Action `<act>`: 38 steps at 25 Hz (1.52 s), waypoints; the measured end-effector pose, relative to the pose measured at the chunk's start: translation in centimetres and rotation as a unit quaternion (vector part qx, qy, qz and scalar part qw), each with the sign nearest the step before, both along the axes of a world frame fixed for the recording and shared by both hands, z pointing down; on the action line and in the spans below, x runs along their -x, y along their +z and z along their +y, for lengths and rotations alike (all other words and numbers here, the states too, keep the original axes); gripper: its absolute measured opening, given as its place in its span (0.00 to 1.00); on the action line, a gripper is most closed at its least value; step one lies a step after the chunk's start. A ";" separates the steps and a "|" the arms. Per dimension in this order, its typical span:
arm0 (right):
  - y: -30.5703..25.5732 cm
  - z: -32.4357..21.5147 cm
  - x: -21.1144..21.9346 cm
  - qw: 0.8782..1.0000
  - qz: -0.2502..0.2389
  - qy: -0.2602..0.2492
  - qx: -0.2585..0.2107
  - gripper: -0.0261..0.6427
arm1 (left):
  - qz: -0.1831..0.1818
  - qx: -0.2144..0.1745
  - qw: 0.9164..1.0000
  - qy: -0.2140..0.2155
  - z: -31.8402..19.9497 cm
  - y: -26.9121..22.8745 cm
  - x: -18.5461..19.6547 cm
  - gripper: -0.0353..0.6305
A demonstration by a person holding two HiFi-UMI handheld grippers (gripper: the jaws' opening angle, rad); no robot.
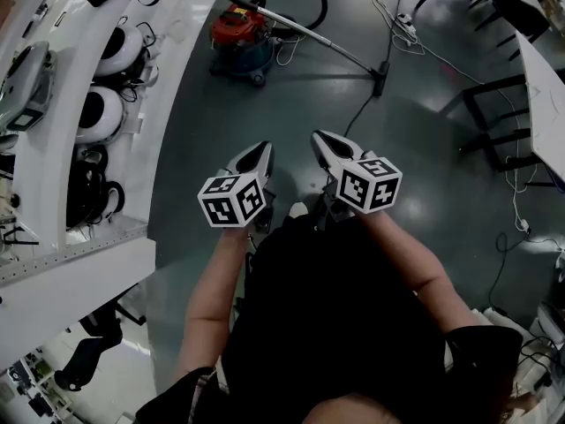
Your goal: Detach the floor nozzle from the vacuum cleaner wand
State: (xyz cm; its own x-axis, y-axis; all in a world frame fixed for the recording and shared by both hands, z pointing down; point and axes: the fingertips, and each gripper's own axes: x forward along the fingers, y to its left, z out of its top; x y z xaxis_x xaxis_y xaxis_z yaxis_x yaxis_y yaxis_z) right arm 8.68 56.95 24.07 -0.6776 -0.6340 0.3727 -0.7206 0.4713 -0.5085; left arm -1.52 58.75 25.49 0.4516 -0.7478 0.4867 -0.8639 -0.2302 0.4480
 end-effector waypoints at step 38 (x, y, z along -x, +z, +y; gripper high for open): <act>2.6 -21.5 1.5 0.998 -0.011 -0.030 0.051 0.03 | -0.027 0.019 0.999 -0.025 -21.6 1.7 2.1 0.07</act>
